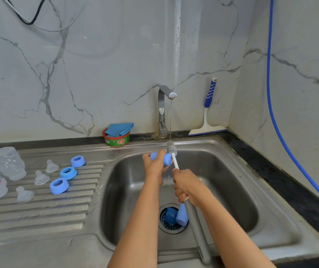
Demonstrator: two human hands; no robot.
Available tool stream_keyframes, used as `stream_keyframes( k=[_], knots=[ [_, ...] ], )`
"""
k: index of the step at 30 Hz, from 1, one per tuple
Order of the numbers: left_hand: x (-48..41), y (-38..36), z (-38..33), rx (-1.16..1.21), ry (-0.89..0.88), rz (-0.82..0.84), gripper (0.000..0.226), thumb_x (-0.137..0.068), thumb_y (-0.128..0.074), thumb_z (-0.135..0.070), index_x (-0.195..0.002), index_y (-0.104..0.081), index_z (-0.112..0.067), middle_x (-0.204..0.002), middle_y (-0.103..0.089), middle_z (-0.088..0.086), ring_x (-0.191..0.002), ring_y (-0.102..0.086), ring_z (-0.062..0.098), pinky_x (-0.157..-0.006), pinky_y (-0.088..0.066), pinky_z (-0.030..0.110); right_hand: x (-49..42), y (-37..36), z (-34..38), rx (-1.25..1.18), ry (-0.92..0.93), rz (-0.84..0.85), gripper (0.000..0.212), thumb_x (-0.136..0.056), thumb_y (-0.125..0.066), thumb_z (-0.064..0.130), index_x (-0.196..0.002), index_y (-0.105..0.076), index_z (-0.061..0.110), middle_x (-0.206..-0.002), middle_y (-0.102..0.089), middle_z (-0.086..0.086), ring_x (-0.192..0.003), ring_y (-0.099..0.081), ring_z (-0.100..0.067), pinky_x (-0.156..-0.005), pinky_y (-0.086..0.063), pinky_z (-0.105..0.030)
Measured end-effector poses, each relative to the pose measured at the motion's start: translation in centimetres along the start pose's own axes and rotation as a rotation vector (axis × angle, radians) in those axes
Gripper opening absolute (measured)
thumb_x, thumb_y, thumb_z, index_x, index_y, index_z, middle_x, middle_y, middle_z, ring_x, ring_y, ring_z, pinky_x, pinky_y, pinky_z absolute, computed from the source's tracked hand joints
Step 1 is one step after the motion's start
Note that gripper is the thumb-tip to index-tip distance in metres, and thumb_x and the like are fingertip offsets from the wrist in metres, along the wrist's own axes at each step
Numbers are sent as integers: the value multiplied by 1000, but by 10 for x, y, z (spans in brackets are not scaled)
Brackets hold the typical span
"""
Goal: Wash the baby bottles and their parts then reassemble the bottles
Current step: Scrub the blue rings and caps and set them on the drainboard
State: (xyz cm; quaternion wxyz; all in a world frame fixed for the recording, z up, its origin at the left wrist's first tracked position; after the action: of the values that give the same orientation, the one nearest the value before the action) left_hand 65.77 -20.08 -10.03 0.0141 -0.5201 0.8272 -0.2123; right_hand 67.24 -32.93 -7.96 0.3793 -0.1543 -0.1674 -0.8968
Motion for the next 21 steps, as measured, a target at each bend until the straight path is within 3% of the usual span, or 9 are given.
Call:
stream_keyframes(
  k=[4,9,12,16,21],
  knots=[
    [-7,7,1,89,4,-85,37,-86,-68,-16,-111,-41,-12,-111,-49,13,-91,-57,24,-65,-58,34,1,-4,-3,21,-24,24,27,-98,-32,21,-75,-40,10,-50,-30,-1,-31,-23,-10,-34,-19,-14],
    [-14,15,5,41,19,-177,39,-84,-70,-29,-109,-43,-15,-112,-52,14,-98,-62,31,-78,-58,46,7,-3,-1,87,-34,36,26,-96,-32,15,-71,-40,10,-49,-29,-2,-29,-22,-10,-35,-18,-12],
    [-17,10,8,85,77,-119,46,-89,-66,-35,-120,-43,-10,-118,-50,15,-102,-59,31,-78,-58,42,9,2,0,126,-31,26,26,-94,-32,13,-69,-39,10,-48,-29,-2,-32,-23,-11,-36,-17,-14],
    [-24,14,10,266,215,-104,60,-95,-58,-34,-139,-33,-1,-136,-47,18,-117,-54,33,-94,-50,46,9,-1,-1,279,28,36,29,-95,-34,15,-67,-38,14,-54,-34,-4,-40,-30,-14,-33,-24,-17],
    [-14,0,7,271,222,98,41,-101,-46,-20,-135,-41,3,-123,-53,23,-95,-60,30,-75,-53,39,5,0,2,341,92,-13,28,-95,-31,25,-83,-48,7,-47,-38,-2,-35,-33,-14,-37,-29,-23]
  ],
)
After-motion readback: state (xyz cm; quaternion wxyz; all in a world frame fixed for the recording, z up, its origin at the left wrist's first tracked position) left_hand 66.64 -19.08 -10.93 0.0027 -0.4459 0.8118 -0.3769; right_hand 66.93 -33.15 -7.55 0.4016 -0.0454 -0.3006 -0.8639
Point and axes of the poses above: each hand's wrist, its own x-axis away from the middle knuckle, its own y-axis out of the back of the hand, z = x × y, the point moved 5 cm from there along -x, towards the middle knuckle
